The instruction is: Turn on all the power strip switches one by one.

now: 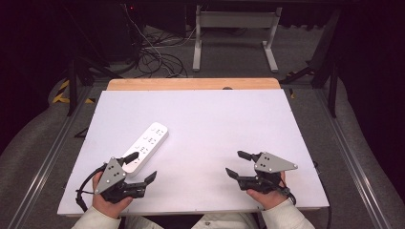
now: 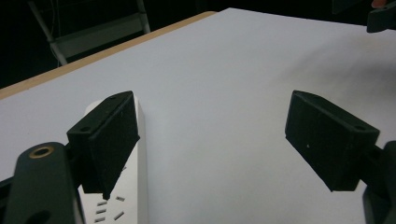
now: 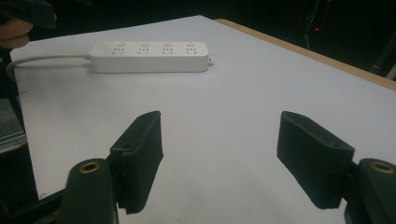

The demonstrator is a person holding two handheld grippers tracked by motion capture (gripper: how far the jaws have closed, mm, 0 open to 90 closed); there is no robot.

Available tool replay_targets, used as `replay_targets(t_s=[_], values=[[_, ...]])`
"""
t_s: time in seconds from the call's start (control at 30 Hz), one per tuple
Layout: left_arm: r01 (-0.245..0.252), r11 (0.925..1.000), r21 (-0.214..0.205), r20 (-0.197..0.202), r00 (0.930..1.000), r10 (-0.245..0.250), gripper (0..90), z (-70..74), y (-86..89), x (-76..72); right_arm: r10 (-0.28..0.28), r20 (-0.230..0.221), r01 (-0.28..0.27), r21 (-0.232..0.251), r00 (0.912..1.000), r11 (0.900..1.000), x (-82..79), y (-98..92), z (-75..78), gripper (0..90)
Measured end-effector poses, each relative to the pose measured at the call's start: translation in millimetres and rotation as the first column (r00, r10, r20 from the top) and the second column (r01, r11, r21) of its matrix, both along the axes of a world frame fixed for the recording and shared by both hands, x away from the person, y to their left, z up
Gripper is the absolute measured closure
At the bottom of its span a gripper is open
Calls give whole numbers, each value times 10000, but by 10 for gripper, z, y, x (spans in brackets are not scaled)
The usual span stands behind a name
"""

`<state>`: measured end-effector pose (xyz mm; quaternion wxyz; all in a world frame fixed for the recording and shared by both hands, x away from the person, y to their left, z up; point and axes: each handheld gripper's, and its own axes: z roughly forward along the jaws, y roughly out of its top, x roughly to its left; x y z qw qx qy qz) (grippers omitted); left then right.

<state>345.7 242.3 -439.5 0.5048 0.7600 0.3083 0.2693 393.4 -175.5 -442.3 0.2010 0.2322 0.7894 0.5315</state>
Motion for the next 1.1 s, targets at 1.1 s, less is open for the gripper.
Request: replay_targets(t_s=[1.1], values=[[-208,9980,592,-507,9984,238,385,234,110,73,153,-144,-156,-198,9998,9997,14,36,-29,327]])
